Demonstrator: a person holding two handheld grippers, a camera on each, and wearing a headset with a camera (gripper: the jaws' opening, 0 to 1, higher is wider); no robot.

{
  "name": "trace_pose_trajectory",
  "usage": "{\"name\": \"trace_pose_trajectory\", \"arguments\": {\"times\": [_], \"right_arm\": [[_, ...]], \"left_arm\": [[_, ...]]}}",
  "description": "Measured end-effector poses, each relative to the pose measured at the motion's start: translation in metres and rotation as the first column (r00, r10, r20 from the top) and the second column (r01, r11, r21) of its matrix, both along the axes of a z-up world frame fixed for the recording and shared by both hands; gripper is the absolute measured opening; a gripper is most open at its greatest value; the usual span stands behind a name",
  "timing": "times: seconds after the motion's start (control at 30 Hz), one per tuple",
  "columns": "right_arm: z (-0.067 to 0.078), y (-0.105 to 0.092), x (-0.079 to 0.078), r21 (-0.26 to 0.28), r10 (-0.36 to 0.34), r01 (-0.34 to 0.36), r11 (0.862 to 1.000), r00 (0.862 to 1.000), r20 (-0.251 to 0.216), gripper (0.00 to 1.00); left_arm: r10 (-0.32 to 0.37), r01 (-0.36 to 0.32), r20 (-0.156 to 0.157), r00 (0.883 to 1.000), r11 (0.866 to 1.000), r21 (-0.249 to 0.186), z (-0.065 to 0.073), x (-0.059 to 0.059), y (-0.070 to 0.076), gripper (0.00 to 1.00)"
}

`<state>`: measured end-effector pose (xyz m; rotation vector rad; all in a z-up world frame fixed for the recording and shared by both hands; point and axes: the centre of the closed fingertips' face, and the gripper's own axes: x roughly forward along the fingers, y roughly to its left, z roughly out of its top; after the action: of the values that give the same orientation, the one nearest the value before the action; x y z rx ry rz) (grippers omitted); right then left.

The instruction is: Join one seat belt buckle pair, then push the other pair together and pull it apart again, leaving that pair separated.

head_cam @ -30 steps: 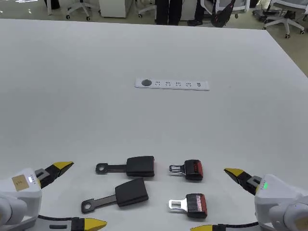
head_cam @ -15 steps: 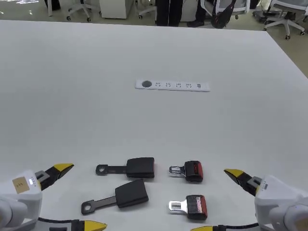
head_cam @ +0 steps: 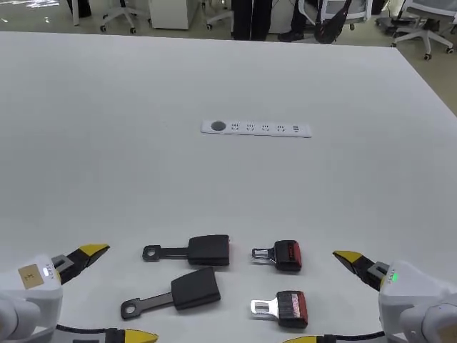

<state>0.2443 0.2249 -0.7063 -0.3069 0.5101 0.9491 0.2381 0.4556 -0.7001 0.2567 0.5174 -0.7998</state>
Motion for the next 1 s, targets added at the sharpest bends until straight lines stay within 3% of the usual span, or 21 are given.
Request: {"name": "trace_pose_trajectory", "arguments": {"times": [1.0], "right_arm": [[0.0025, -0.0011, 0.0021, -0.005, -0.009, 0.009, 1.0, 1.0, 0.006, 0.99]], "left_arm": [[0.002, -0.002, 0.002, 1.0, 1.0, -0.012, 0.0009, 0.0042, 0.0011, 1.0]]}}
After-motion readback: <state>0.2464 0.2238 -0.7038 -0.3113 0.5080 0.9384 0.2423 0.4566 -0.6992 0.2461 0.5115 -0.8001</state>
